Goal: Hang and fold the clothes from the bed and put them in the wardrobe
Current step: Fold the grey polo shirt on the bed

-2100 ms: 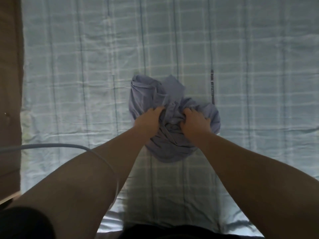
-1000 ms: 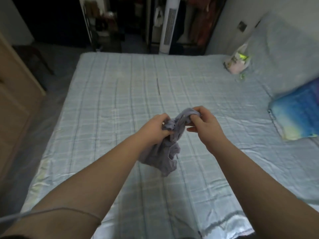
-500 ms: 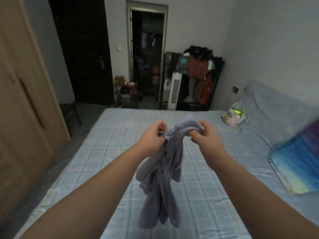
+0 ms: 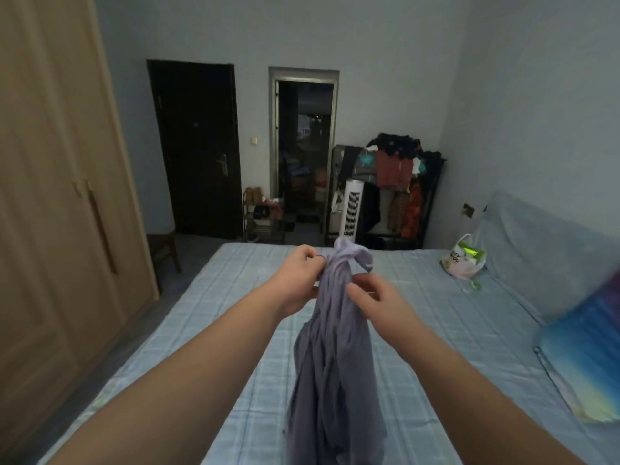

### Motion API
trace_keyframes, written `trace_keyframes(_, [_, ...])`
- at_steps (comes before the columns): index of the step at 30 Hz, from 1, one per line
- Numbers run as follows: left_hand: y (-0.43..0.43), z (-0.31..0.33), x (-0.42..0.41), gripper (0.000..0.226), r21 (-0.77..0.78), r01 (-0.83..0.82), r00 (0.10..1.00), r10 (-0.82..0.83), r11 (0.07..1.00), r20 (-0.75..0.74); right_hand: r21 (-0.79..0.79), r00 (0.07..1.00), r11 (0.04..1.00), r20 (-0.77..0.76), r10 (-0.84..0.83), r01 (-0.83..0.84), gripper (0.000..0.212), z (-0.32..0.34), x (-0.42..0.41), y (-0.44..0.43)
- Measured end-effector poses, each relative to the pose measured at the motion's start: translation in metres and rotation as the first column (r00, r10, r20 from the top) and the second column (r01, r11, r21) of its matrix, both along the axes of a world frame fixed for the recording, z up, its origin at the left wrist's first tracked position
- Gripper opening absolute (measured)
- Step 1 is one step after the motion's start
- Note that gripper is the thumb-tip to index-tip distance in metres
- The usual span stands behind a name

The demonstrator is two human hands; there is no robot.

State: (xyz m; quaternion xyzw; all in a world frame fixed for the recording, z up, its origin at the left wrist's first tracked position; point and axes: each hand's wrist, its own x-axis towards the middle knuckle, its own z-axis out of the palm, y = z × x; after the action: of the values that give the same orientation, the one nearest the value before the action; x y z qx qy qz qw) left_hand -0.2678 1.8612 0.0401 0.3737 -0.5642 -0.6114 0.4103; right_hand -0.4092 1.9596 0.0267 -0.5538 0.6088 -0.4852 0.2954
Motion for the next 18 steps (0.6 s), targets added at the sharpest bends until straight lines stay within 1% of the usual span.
trace_keyframes(1, [0.003,0.002,-0.004,0.004,-0.005,0.008,1.000,-0.008,1.000,-0.003,0.026,0.999,0.999,-0.024,0.039,-0.039,0.013,0.001,-0.001,0.001])
trace_keyframes(3, [0.006,0.004,-0.011,0.017,0.030,0.022,0.999,-0.021,0.999,-0.025,0.000,0.999,1.000,-0.033,0.019,-0.019,0.025,0.004,-0.005,-0.002])
trace_keyframes(5, [0.007,0.005,-0.017,0.051,0.111,0.056,0.998,-0.054,0.992,-0.015,-0.059,0.999,0.998,0.025,-0.032,0.034,0.029,0.009,-0.011,-0.005])
trace_keyframes(6, [0.007,0.007,-0.018,0.067,0.124,0.072,0.996,-0.077,0.990,0.039,-0.076,0.996,0.996,0.075,-0.038,0.044,0.030,0.010,-0.015,-0.006])
trace_keyframes(7, [0.007,0.009,-0.018,0.081,0.106,0.082,0.983,-0.098,0.991,0.155,-0.096,0.990,0.995,0.140,-0.025,0.039,0.030,0.013,-0.018,-0.006])
trace_keyframes(8, [0.008,0.011,-0.017,0.090,0.073,0.097,0.950,-0.114,0.993,0.290,-0.121,0.982,0.992,0.188,-0.008,0.031,0.031,0.014,-0.021,-0.005])
trace_keyframes(9, [0.009,0.011,-0.015,0.094,0.044,0.109,0.908,-0.118,0.993,0.401,-0.154,0.977,0.988,0.213,0.013,0.021,0.032,0.017,-0.023,-0.003])
trace_keyframes(10, [0.009,0.011,-0.013,0.094,0.043,0.129,0.884,-0.134,0.991,0.448,-0.180,0.977,0.984,0.212,0.028,0.011,0.034,0.019,-0.026,-0.001])
trace_keyframes(11, [0.008,0.010,-0.012,0.093,0.062,0.169,0.882,-0.179,0.984,0.437,-0.195,0.977,0.981,0.209,0.042,0.000,0.037,0.021,-0.029,0.001])
trace_keyframes(13, [0.004,0.008,-0.010,0.087,0.101,0.260,0.914,-0.278,0.960,0.296,-0.185,0.980,0.983,0.195,0.043,-0.006,0.041,0.023,-0.035,0.004])
trace_keyframes(14, [0.004,0.007,-0.010,0.074,0.115,0.271,0.937,-0.290,0.956,0.194,-0.175,0.982,0.985,0.187,0.038,-0.005,0.043,0.025,-0.038,0.004])
trace_keyframes(15, [0.006,0.007,-0.011,0.056,0.130,0.280,0.951,-0.293,0.951,0.099,-0.169,0.983,0.986,0.182,0.025,0.007,0.045,0.026,-0.042,0.003])
trace_keyframes(16, [0.007,0.007,-0.011,0.045,0.144,0.291,0.954,-0.299,0.946,0.034,-0.160,0.985,0.987,0.171,0.001,0.027,0.045,0.027,-0.044,0.002])
trace_keyframes(17, [0.008,0.006,-0.011,0.046,0.155,0.301,0.953,-0.304,0.941,-0.005,-0.152,0.986,0.987,0.163,-0.021,0.046,0.046,0.028,-0.047,0.001])
trace_keyframes(18, [0.009,0.004,-0.011,0.056,0.164,0.325,0.945,-0.326,0.931,-0.024,-0.139,0.986,0.988,0.164,-0.040,0.063,0.047,0.029,-0.047,0.001])
